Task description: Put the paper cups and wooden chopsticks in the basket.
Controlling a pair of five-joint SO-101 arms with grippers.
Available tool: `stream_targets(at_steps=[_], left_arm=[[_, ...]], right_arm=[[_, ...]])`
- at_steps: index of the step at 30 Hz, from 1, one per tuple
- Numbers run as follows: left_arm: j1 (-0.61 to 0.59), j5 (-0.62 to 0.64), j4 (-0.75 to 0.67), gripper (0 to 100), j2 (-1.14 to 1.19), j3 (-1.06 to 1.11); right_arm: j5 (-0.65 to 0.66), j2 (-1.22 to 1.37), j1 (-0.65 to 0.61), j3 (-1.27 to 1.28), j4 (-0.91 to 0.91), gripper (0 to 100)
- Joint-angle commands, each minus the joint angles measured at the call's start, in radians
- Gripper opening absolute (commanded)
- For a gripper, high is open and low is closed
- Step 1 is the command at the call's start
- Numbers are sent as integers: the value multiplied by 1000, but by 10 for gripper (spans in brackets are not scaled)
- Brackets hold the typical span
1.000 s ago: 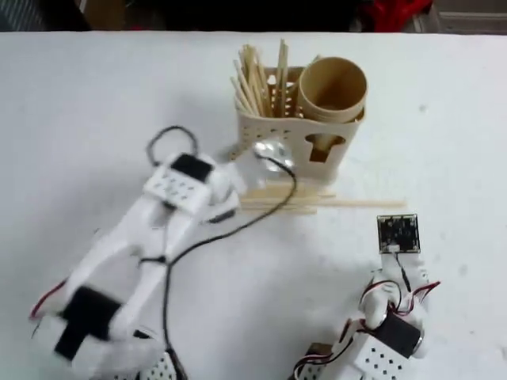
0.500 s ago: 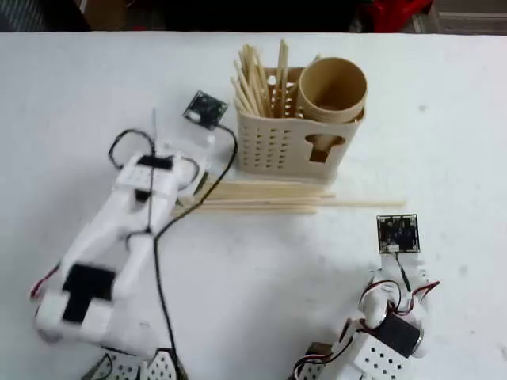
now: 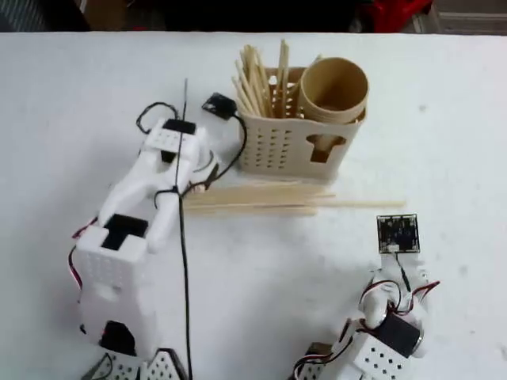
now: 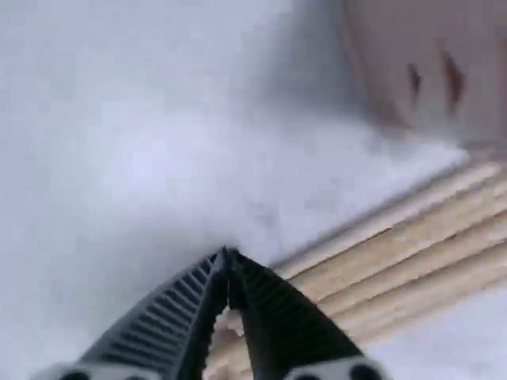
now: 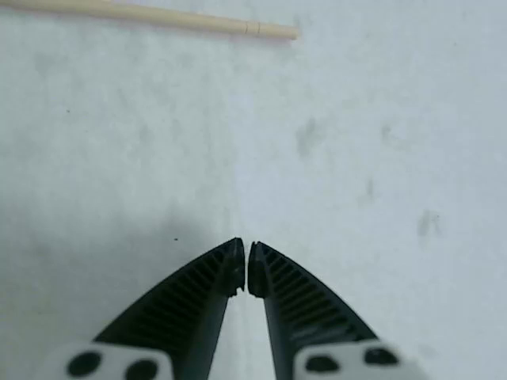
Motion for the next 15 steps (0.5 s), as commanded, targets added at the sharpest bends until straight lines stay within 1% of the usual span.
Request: stream_targets(at_steps=[1, 3, 9, 11, 15], left_arm=[[54, -41, 46, 26, -47, 84], [64, -57, 38, 26, -107, 161], [85, -89, -57, 28, -351, 471], [71, -83, -86, 28, -429, 552], [31, -80, -94, 27, -582, 664]], right_arm=[[-2, 5, 4, 9, -13, 24], [-2, 5, 4, 9, -13, 24], [-2, 5, 4, 9, -13, 24], [-2, 5, 4, 9, -13, 24], [-2, 5, 4, 9, -13, 24]])
